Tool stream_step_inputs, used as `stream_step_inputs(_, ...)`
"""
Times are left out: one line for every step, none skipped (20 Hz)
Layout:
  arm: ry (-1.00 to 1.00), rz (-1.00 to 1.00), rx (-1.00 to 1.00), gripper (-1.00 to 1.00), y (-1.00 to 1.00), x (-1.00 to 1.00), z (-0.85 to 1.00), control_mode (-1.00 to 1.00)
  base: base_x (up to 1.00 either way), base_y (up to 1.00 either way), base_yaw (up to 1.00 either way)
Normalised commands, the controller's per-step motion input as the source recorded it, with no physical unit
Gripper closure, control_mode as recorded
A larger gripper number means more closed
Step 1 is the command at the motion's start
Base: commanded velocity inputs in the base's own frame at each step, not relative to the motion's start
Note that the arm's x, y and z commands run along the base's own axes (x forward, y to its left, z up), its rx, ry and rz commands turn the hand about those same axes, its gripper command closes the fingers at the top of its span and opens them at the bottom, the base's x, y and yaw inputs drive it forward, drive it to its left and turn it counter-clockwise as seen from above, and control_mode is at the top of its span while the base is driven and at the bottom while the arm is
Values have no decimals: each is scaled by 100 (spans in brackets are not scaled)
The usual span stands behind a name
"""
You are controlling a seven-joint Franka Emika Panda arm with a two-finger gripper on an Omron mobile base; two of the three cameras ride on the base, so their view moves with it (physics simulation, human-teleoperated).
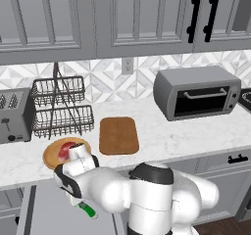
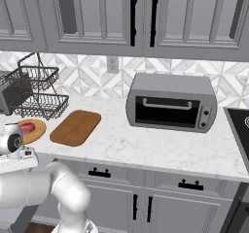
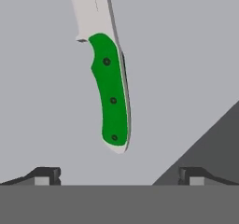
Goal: Pick up the knife from the drawer and place it on the cutting board. Then place the meat from the plate to the cutting board.
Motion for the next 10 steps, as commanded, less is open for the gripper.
stream_step_inputs(0, 0, 0, -100, 6, 7, -29, -100, 0, 0, 0)
stream_step_inputs(0, 0, 0, -100, 2, 7, -28, -100, 0, 0, 0)
stream_step_inputs(0, 0, 0, -100, 0, 6, -26, -100, 0, 0, 0)
stream_step_inputs(0, 0, 0, -100, 0, 7, -26, -100, 0, 0, 0)
stream_step_inputs(0, 0, 0, -100, 0, 10, -24, -100, 0, 0, 0)
stream_step_inputs(0, 0, 0, -100, 0, 17, -19, -100, 0, 0, 0)
stream_step_inputs(0, 0, 0, -100, 0, 23, -14, -100, 0, 0, 0)
stream_step_inputs(0, 0, 0, -100, 0, 24, -17, -100, 0, 0, 0)
stream_step_inputs(0, 0, 0, -100, 0, 27, -21, -100, 0, 0, 0)
stream_step_inputs(0, 0, 0, -100, 2, 28, -25, -100, 0, 0, 0)
